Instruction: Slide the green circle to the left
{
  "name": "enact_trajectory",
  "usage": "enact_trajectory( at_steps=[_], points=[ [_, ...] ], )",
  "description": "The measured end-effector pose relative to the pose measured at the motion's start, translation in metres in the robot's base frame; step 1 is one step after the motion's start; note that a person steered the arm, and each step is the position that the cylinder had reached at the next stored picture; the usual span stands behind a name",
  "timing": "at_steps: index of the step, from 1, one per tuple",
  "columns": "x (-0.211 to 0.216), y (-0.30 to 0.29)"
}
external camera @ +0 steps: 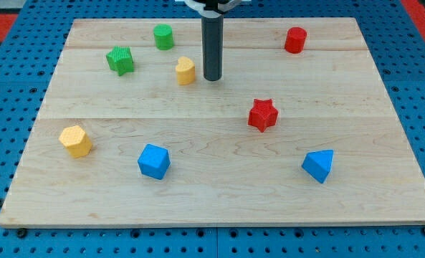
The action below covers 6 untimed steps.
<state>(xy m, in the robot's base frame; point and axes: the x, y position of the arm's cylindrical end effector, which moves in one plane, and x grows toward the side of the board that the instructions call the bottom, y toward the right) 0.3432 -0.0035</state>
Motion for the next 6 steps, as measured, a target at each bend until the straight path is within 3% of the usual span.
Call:
enact_trajectory(
  at_steps=[3,5,6],
  points=[
    [-0.121,-0.026],
    [-0.152,-0.177],
    [-0.15,-0.123]
  ],
)
